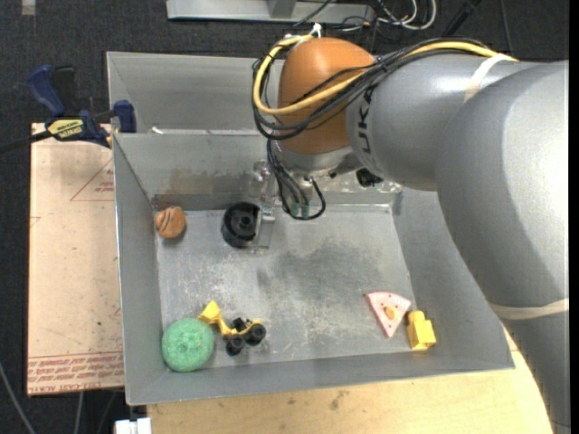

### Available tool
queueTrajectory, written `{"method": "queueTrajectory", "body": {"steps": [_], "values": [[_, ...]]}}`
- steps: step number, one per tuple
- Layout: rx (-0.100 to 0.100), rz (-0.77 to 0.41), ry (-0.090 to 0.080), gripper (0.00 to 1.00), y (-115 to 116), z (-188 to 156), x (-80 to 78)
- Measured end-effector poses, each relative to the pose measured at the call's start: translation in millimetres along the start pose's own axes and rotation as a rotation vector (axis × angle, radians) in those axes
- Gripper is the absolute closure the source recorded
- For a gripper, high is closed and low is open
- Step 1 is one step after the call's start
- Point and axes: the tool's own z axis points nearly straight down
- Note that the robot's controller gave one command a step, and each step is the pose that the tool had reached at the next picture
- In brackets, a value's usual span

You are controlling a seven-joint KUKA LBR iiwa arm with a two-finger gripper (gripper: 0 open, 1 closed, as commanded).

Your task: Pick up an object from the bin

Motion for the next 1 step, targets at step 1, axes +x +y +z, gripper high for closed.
{"method": "queueTrajectory", "body": {"steps": [1], "values": [[-0.001, 0.318, -0.004, 0.00, 2.1, 43.0, 7.2]]}}
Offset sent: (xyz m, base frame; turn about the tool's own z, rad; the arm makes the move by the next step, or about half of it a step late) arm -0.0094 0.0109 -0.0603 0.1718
